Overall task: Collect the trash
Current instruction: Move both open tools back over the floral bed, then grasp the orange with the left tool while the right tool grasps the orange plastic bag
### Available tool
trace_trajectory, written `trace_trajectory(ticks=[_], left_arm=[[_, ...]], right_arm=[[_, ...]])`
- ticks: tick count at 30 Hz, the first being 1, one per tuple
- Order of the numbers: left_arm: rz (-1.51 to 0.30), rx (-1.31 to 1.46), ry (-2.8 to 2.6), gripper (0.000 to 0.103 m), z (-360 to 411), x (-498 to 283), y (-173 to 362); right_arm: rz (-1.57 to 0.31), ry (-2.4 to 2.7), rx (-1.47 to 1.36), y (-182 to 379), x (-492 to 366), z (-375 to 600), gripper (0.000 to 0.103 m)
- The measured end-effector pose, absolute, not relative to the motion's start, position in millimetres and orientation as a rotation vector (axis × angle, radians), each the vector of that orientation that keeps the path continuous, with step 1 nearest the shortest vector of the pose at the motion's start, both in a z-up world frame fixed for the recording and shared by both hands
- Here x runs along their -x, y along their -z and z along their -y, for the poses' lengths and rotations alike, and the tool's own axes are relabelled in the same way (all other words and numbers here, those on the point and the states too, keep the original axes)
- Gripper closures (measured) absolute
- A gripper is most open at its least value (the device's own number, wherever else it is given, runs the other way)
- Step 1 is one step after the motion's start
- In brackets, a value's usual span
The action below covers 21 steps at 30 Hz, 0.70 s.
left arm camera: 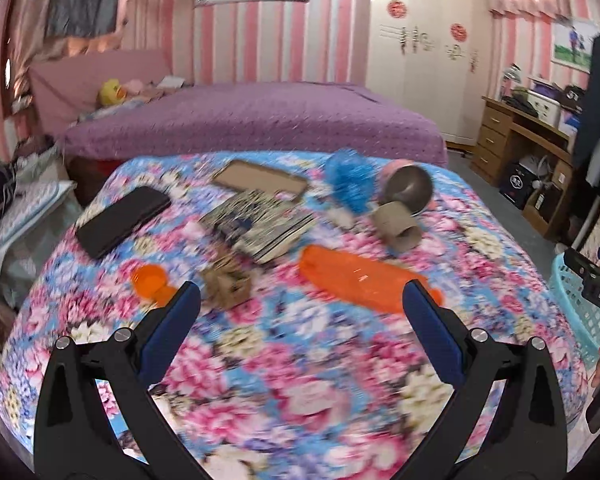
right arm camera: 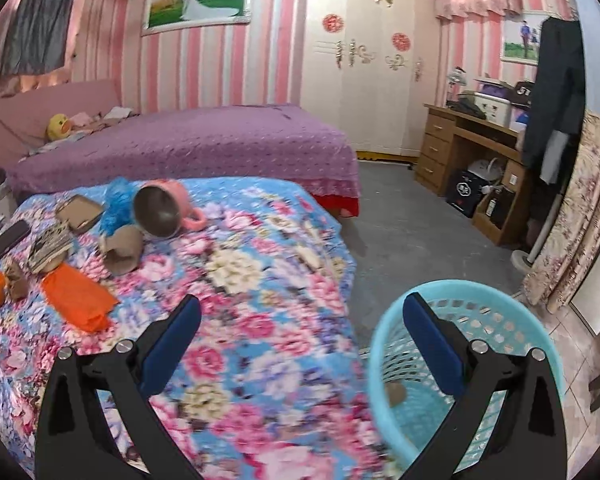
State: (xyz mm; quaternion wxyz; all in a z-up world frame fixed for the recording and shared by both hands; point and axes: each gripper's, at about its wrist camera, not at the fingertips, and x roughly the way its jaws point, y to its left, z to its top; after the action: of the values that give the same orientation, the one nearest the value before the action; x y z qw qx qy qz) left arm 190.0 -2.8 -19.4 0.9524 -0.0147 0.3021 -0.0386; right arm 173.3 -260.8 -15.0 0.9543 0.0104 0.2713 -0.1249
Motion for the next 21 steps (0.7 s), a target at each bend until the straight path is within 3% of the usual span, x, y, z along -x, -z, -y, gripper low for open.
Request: trace_trajectory(ticks=[21], left_arm=[[-0.772,0.049,-0.035,0.006,-86.0,-222.2,64.5]], right_arm=[[-0.620,0.213,-0.038,47.7,-219.4,201.2,0.004]])
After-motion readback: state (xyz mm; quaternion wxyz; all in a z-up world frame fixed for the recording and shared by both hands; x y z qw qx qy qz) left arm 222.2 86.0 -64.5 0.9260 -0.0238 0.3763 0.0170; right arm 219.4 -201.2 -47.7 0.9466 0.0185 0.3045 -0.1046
